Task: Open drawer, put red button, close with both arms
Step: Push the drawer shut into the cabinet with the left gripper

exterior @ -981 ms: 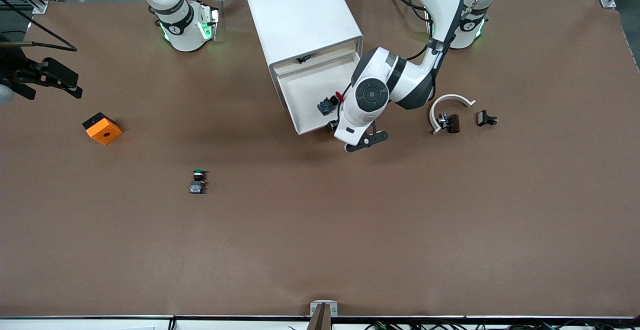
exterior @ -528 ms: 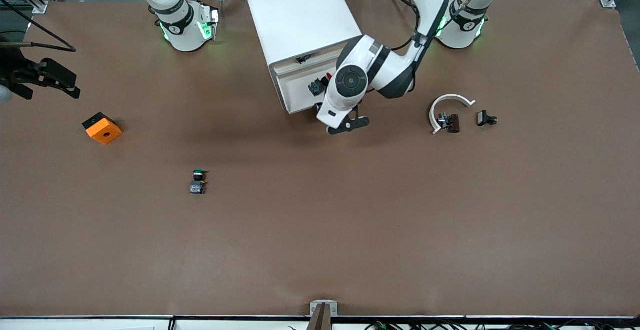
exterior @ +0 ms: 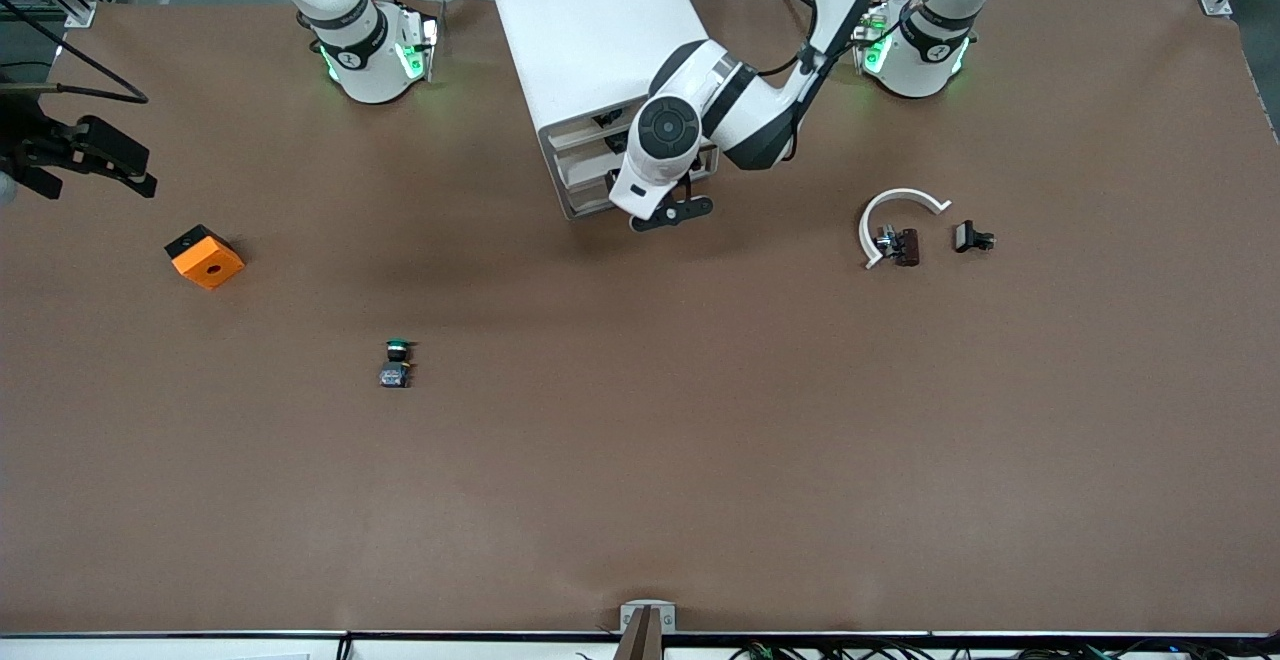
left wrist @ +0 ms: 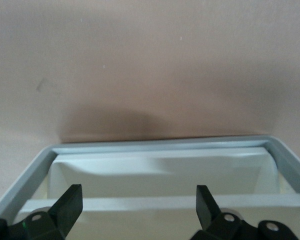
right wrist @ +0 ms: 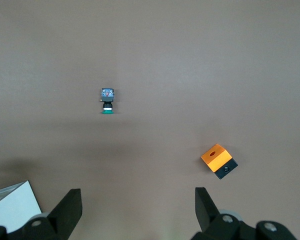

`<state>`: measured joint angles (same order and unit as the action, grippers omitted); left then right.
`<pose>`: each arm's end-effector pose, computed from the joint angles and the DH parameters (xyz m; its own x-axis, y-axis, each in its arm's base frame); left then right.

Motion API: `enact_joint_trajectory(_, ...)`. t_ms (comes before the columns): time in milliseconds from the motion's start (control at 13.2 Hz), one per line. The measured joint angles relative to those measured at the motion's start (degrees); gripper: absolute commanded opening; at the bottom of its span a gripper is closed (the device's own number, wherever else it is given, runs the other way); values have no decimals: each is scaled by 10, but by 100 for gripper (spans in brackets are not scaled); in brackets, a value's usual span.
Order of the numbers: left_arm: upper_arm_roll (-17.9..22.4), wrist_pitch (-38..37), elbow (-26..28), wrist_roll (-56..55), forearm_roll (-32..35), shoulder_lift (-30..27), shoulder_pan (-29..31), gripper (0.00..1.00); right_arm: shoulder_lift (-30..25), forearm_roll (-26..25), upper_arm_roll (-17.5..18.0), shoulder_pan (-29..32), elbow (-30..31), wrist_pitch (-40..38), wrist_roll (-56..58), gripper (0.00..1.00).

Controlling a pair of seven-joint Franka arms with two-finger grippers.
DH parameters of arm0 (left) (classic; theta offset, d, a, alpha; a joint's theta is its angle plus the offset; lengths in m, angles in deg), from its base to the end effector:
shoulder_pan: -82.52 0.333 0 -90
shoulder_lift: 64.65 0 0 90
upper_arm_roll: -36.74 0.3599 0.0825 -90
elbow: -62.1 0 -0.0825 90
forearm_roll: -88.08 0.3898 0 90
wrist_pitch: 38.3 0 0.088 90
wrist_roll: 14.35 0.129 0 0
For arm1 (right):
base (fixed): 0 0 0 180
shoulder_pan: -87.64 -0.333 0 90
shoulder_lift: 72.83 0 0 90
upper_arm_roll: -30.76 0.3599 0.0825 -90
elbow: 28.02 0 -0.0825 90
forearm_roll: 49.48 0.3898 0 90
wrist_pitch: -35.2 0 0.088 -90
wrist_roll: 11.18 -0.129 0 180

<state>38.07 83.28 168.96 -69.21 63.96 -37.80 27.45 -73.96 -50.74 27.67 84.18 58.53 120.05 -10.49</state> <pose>0.3554 -0.5301 0.2663 0.8905 0.2615 -0.3724 0.2691 -0.9626 -0.0324 0.5441 0.0002 0.6780 0.9998 0.0165 -0.0102 0.0168 -0.9996 0.0207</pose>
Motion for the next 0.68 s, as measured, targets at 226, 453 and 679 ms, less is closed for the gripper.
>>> enact_joint_trajectory(226, -17, 1, 2, -24, 0, -2, 0, 100, 0, 0, 0, 0, -2, 0, 0, 100)
enact_joint_trajectory(453, -22, 4, 6, -39, 0, -2, 0, 100, 0, 0, 0, 11, -4, 1, 0, 100)
enact_joint_trajectory(679, -22, 9, 7, -46, 0, -1, 1, 100, 0, 0, 1, 13, -4, 1, 0, 100)
